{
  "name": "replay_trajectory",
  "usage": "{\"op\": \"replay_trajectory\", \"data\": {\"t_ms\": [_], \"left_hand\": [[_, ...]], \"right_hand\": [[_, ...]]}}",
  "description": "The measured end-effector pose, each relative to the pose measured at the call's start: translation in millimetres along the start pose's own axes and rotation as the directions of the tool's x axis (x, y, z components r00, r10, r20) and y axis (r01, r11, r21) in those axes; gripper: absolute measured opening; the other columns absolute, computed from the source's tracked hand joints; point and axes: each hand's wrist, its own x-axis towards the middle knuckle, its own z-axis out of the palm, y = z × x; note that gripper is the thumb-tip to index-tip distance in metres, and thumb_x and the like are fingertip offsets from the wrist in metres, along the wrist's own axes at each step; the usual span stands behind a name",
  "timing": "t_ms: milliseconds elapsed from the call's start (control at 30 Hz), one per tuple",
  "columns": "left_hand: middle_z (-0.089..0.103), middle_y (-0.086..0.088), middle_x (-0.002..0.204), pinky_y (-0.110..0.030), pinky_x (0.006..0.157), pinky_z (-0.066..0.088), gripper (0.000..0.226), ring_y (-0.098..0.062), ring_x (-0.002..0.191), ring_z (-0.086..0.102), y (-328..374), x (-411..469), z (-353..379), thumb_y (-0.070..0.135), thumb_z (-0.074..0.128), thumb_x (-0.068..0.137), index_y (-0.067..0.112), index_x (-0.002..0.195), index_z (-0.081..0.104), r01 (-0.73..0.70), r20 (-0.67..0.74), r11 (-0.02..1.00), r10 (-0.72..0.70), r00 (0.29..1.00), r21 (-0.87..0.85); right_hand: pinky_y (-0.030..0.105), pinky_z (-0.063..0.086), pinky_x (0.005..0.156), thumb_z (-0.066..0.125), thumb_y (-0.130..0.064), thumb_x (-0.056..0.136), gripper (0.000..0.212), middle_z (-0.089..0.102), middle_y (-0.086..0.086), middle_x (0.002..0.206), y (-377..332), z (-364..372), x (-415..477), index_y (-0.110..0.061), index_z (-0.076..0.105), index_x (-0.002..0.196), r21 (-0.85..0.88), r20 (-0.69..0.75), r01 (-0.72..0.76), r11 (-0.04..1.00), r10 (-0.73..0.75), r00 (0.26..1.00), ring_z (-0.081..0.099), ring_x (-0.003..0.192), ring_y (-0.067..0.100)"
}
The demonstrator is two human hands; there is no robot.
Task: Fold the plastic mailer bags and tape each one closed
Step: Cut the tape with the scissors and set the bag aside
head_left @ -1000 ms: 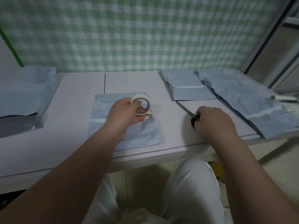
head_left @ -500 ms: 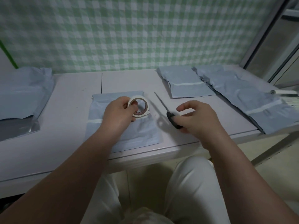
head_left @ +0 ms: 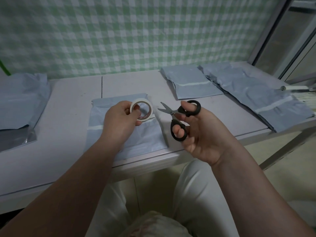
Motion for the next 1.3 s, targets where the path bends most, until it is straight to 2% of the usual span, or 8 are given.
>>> {"op": "replay_trajectory", "data": {"t_ms": [200,333,467,667,767,1000,1300], "left_hand": [[0.07,-0.004,0.083,-0.04,0.082,0.056,0.008,-0.014,0.069,0.069,1,0,1,0.009,0.061,0.085,0.014,0.088,0.067,0.025,-0.016,1.0,-0.025,1.0,-0.007],[0.07,-0.006,0.085,-0.034,0.079,0.057,0.009,-0.013,0.068,0.069,2,0,0,0.009,0.061,0.085,0.015,0.087,0.067,0.038,-0.02,0.999,-0.038,0.999,-0.005],[0.07,-0.005,0.085,-0.038,0.082,0.057,0.009,-0.016,0.072,0.069,3,0,0,0.009,0.061,0.085,0.016,0.085,0.066,0.043,-0.019,0.999,-0.043,0.999,-0.002],[0.069,-0.006,0.083,-0.044,0.084,0.056,0.012,-0.017,0.072,0.069,4,-2,-1,0.008,0.061,0.084,0.018,0.079,0.066,0.037,-0.008,0.999,-0.038,0.999,-0.017],[0.069,-0.005,0.083,-0.043,0.084,0.056,0.013,-0.016,0.071,0.069,4,-3,-1,0.007,0.061,0.084,0.018,0.08,0.065,0.034,-0.011,0.999,-0.034,0.999,-0.016],[0.069,-0.005,0.082,-0.041,0.083,0.056,0.012,-0.014,0.067,0.068,4,-3,0,0.006,0.061,0.083,0.017,0.082,0.065,0.045,-0.013,0.999,-0.045,0.999,-0.013],[0.068,-0.004,0.079,-0.042,0.082,0.056,0.015,-0.011,0.062,0.067,5,-3,-1,0.004,0.061,0.082,0.018,0.079,0.064,0.047,-0.006,0.998,-0.047,0.999,-0.035]], "right_hand": [[0.011,0.029,0.026,0.058,-0.042,0.083,0.029,0.049,0.003,0.057,-2,-2,-7,-0.015,0.053,0.076,0.007,0.048,-0.036,0.999,0.036,0.998,0.048,0.037,0.008],[0.01,0.03,0.025,0.058,-0.039,0.085,0.032,0.047,0.003,0.057,1,-2,-10,-0.015,0.054,0.065,0.009,0.054,-0.031,0.999,0.03,0.998,0.048,0.036,0.008],[0.011,0.033,0.027,0.058,-0.036,0.087,0.027,0.047,0.003,0.06,7,1,-7,-0.013,0.051,0.075,0.055,0.031,-0.017,0.998,0.015,0.999,0.048,0.037,0.01],[0.012,0.037,0.032,0.061,-0.038,0.086,0.027,0.052,0.002,0.056,16,3,4,-0.015,0.051,0.074,0.022,0.034,-0.007,1.0,0.006,0.999,0.052,0.042,0.011],[0.012,0.039,0.038,0.063,-0.037,0.084,0.025,0.054,0.004,0.059,20,4,7,-0.015,0.054,0.081,0.018,0.034,0.012,1.0,-0.013,0.999,0.051,0.047,0.012],[0.013,0.039,0.034,0.064,-0.033,0.085,0.02,0.055,0.005,0.059,25,8,8,-0.014,0.058,0.086,-0.012,0.046,0.039,0.999,-0.038,0.998,0.052,0.044,0.009],[0.013,0.043,0.04,0.063,-0.036,0.084,0.021,0.058,0.005,0.062,30,7,10,-0.015,0.059,0.085,-0.047,0.058,0.045,0.998,-0.043,0.997,0.052,0.051,0.009]]}}
